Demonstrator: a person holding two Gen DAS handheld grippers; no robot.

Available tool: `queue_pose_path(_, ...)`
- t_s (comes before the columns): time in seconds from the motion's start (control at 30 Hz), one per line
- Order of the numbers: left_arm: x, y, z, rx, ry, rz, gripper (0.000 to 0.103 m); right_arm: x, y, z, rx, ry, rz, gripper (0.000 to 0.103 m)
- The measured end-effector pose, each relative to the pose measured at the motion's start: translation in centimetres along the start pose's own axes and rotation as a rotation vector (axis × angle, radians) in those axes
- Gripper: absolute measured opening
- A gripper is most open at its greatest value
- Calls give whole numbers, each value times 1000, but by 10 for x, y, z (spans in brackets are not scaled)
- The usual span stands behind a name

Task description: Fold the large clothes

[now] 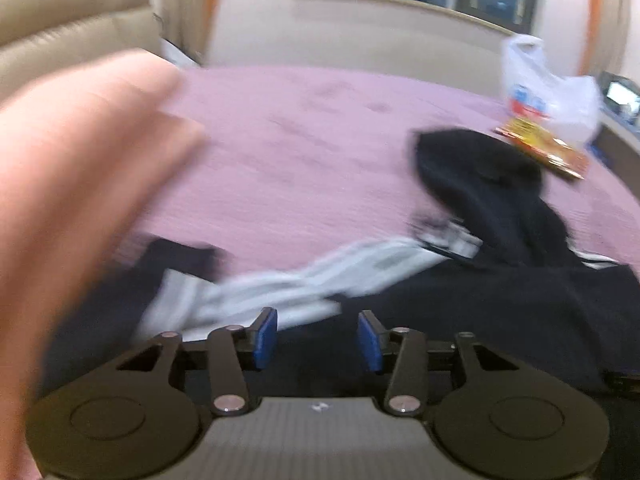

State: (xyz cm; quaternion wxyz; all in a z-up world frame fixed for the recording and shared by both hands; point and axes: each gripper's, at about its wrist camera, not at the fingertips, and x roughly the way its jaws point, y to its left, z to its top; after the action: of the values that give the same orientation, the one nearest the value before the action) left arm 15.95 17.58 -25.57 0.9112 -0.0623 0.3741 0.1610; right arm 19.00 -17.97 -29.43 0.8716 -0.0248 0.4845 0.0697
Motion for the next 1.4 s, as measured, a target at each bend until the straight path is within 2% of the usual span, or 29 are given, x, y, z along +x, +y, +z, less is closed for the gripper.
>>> queue_pose_path(0.07, -3, 31, 12, -10, -5, 63, 67, 0, -1, 0, 1, 1, -2, 32)
queue_pose_path(0.17, 14, 71, 32, 25, 5, 150, 71, 0, 1, 0, -2, 4, -12, 32)
queue_pose_path(0.23, 38, 86, 45, 61, 42, 168, 71, 1, 2, 2, -6, 5, -16, 32)
queue_pose_path(0.33, 80, 105, 58, 72, 132, 122, 72, 2, 3, 2, -16, 4, -21, 32)
queue_pose_path(0.4, 109, 117, 62, 51, 223, 99, 72, 2, 4, 2, -19, 4, -26, 32)
queue_pose_path(0.5, 138, 130, 58, 21, 303, 103, 75, 4, 7, 3, -20, 7, -37, 33)
queue_pose_path(0.57, 152, 138, 58, -25, 343, 65, 75, 5, 9, 3, -24, 6, -44, 34)
queue_pose_path(0.6, 154, 142, 60, -55, 341, 36, 71, 5, 11, 3, -26, 5, -49, 35)
queue_pose_path(0.67, 152, 145, 62, -93, 340, -30, 27, 6, 13, 4, -29, 5, -59, 35)
queue_pose_path(0.7, 147, 142, 63, -86, 329, -26, 14, 6, 14, 4, -32, 6, -63, 36)
queue_pose_path(0.83, 106, 129, 68, -45, 209, -5, 10, 6, 14, 5, -31, 12, -64, 36)
queue_pose_path(0.93, 41, 137, 75, -132, 19, -23, 10, 6, 12, 6, -30, 15, -57, 36)
queue_pose_path(1.0, -8, 155, 76, -236, -118, 37, 10, 6, 12, 6, -25, 16, -52, 36)
queue_pose_path(1.07, -52, 180, 72, -361, -232, 140, 10, 6, 11, 5, -23, 16, -48, 36)
queue_pose_path(1.17, -100, 217, 56, -499, -329, 339, 9, 6, 12, 5, -33, 15, -54, 34)
queue_pose_path(1.27, -121, 241, 31, -589, -327, 531, 9, -4, 23, 4, -95, -2, -117, 41)
queue_pose_path(1.33, -119, 247, 13, -611, -277, 599, 9, -21, 35, -2, -149, -62, -105, 42)
queue_pose_path(1.4, -110, 243, 2, -585, -242, 626, 9, -37, 47, -12, -191, -101, -50, 44)
